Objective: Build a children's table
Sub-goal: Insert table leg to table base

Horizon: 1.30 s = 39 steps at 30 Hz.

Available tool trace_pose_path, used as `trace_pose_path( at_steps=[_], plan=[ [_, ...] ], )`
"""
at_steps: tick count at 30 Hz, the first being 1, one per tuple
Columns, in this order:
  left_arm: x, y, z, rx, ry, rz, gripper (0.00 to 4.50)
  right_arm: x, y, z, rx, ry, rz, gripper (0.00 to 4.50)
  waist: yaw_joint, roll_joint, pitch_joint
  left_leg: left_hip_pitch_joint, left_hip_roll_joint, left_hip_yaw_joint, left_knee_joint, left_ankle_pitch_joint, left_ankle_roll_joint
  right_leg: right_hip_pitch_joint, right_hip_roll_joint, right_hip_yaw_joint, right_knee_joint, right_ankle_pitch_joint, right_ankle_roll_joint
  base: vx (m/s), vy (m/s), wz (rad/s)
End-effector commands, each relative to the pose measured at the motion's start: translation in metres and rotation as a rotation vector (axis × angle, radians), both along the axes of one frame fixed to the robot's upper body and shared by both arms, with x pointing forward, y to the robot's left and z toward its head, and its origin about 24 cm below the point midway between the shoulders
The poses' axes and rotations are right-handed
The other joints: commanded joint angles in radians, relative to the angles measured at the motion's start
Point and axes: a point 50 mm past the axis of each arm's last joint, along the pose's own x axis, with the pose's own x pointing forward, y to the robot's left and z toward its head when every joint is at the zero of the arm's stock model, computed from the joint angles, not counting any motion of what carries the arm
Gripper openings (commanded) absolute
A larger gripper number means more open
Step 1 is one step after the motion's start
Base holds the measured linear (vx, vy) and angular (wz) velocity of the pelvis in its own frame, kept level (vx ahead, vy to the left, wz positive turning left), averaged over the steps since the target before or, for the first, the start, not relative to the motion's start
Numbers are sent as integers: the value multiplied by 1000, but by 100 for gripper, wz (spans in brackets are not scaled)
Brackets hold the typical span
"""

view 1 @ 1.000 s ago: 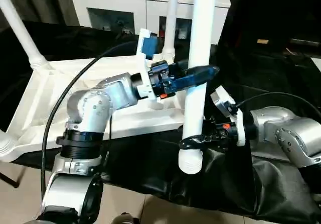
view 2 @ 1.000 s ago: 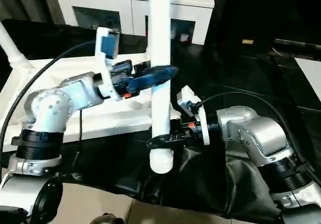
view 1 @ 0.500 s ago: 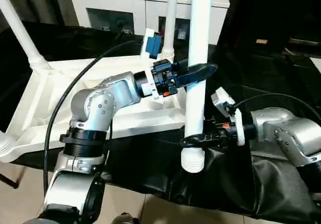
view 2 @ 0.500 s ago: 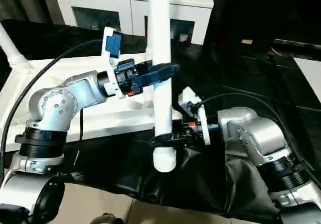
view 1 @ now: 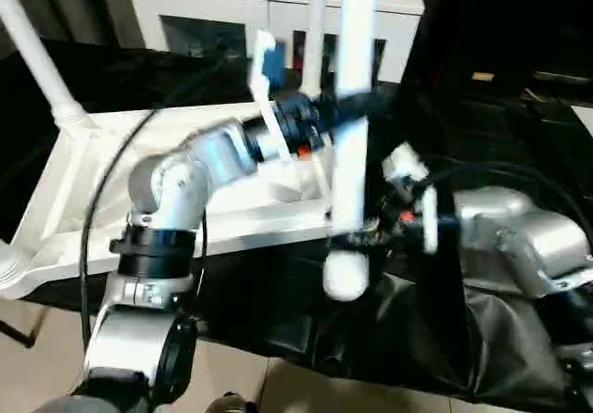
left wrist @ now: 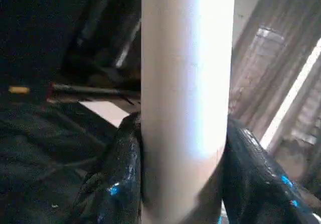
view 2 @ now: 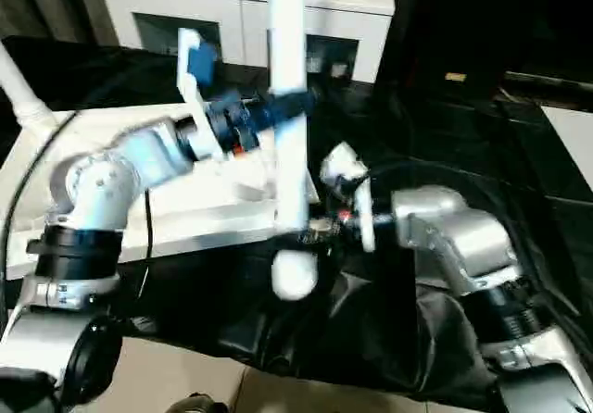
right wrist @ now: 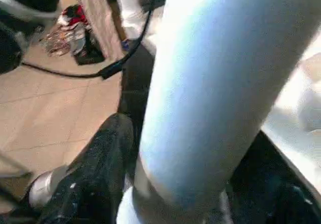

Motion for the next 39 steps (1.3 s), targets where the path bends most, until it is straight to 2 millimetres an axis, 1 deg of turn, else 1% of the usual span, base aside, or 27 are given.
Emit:
trace_pose_path(
  at_steps=[1, 2, 3, 4, 5, 6, 7, 8, 9, 11, 12, 14, 16, 17, 18, 19, 20, 23, 24, 25, 26, 30, 32, 34, 35, 38, 39],
  plan=[
    [8, 5, 6, 52, -57, 118, 174, 12, -1, 10, -7, -134, -110, 331, 0, -11, -70, 26, 57, -31, -63, -127, 40, 49, -81, 43, -80, -72, -217, 0, 0, 0],
    [9, 7, 10, 45, -72, 151, 173, 17, -1, 10, -9, -159, -176, 337, -3, -15, -71, 25, 55, -30, -63, -121, 35, 50, -81, 43, -78, -72, -212, 0, 0, 0],
    [9, 7, 10, 45, -72, 151, 172, 17, -1, 10, -9, -159, -176, 340, -4, -13, -70, 27, 53, -29, -63, -125, 29, 49, -81, 43, -80, -81, -211, 0, 0, 0],
    [12, 8, 14, 34, -83, 201, 172, 22, -1, 11, -12, -182, -238, 340, -2, -13, -71, 28, 55, -29, -64, -122, 25, 50, -81, 44, -78, -79, -211, 0, 0, 0],
    [13, 9, 17, 31, -89, 233, 172, 25, -1, 10, -19, -197, -288, 340, -4, -13, -71, 27, 54, -29, -64, -117, 22, 50, -79, 43, -76, -72, -212, 0, 0, 0],
    [17, 12, 20, 54, -118, 316, 172, 29, 0, 10, -33, -237, -349, 340, -4, -14, -72, 29, 53, -28, -63, -119, 24, 50, -78, 43, -77, -67, -211, 0, 0, 0],
    [17, 13, 21, 59, -125, 333, 172, 29, 0, 10, -36, -245, -360, 340, -4, -13, -71, 27, 54, -29, -64, -119, 24, 50, -80, 44, -77, -63, -209, 0, 0, 0],
    [19, 14, 22, 73, -141, 372, 172, 30, 0, 9, -43, -265, -387, 340, -5, -12, -72, 27, 55, -31, -65, -118, 23, 50, -78, 43, -78, -61, -202, 0, 0, 0],
    [20, 16, 30, 73, -173, 486, 172, 31, 15, 5, 6, -260, -486, 340, -11, -8, -70, 26, 55, -30, -66, -119, 20, 47, -77, 44, -76, -51, -199, 0, 0, 0],
    [19, 15, 30, 69, -173, 480, 172, 31, 19, 4, 20, -252, -502, 340, -12, -10, -72, 27, 53, -30, -66, -119, 19, 48, -78, 43, -75, -50, -201, 0, 0, 0],
    [16, 11, 31, 67, -176, 465, 172, 32, 26, -2, 20, -233, -519, 340, -11, -8, -73, 27, 54, -30, -67, -118, 16, 50, -79, 43, -74, -43, -206, 0, 0, 0],
    [14, 8, 31, 78, -188, 455, 172, 34, 33, -8, 7, -224, -538, 340, -13, -7, -72, 27, 54, -30, -68, -120, 14, 48, -78, 42, -74, -40, -211, 0, 0, 0],
    [13, 4, 31, 81, -192, 448, 172, 39, 40, -12, 18, -202, -584, 340, -15, -4, -70, 27, 54, -29, -69, -138, 5, 46, -78, 44, -76, -49, -211, 0, 0, 0],
    [13, 4, 31, 82, -193, 449, 172, 41, 41, -12, 22, -197, -595, 323, -16, -6, -69, 27, 52, -29, -70, -148, 0, 47, -78, 44, -78, -63, -209, 0, 0, 0],
    [14, 4, 31, 88, -198, 466, 172, 44, 45, -13, 41, -173, -620, 313, -17, -5, -69, 28, 52, -30, -71, -154, -3, 46, -78, 44, -79, -74, -208, 0, 0, 0],
    [15, 4, 31, 91, -201, 480, 172, 45, 47, -13, 51, -161, -629, 313, -19, -4, -69, 27, 52, -30, -71, -160, -5, 47, -79, 44, -80, -81, -207, 0, 0, 0],
    [16, 4, 31, 89, -200, 481, 172, 46, 47, -12, 52, -165, -637, 295, -24, -4, -68, 27, 53, -32, -74, -173, -13, 47, -79, 44, -82, -98, -198, 0, 0, 0],
    [18, 6, 30, 101, -200, 478, 172, 48, 48, -8, 51, -178, -630, 279, -25, -4, -68, 27, 53, -31, -74, -165, -16, 48, -77, 45, -79, -78, -189, 0, 0, 0],
    [18, 7, 31, 100, -201, 488, 172, 48, 48, -7, 55, -174, -629, 264, -25, -4, -69, 28, 53, -31, -73, -160, -14, 47, -77, 45, -78, -64, -188, 0, 0, 0],
    [19, 7, 31, 96, -199, 488, 172, 48, 47, -7, 53, -176, -625, 264, -25, -4, -69, 28, 52, -30, -73, -158, -12, 47, -77, 46, -78, -58, -189, 0, 0, 0],
    [19, 8, 31, 94, -197, 487, 172, 49, 47, -7, 51, -178, -622, 242, -24, -4, -69, 28, 53, -30, -72, -153, -10, 48, -78, 46, -77, -44, -192, 0, 0, 0],
    [20, 9, 29, 106, -201, 492, 172, 49, 43, -7, 46, -182, -612, 226, -25, -3, -68, 27, 52, -30, -73, -162, -9, 48, -78, 46, -79, -55, -193, 0, 0, 0],
    [20, 9, 28, 106, -199, 492, 172, 48, 42, -8, 43, -182, -607, 203, -25, -4, -68, 28, 52, -29, -73, -166, -10, 48, -78, 46, -80, -62, -194, 0, 0, 0],
    [21, 9, 28, 110, -199, 488, 172, 47, 43, -9, 47, -176, -595, 197, -25, -2, -68, 29, 54, -30, -73, -166, -10, 47, -78, 46, -80, -60, -195, 0, 0, 0],
    [21, 9, 27, 112, -200, 486, 172, 46, 43, -9, 50, -175, -585, 194, -26, -4, -68, 28, 54, -30, -73, -166, -10, 47, -78, 46, -79, -59, -196, 0, 0, 0],
    [21, 9, 27, 113, -200, 484, 172, 43, 46, -6, 72, -175, -546, 191, -25, -4, -69, 27, 53, -29, -73, -161, -4, 48, -78, 46, -78, -49, -198, 0, 0, 0],
    [21, 10, 27, 114, -197, 483, 172, 41, 47, -5, 81, -178, -519, 191, -24, -1, -68, 27, 53, -30, -73, -159, -4, 48, -79, 46, -78, -49, -200, 0, 0, 0]
  ],
)
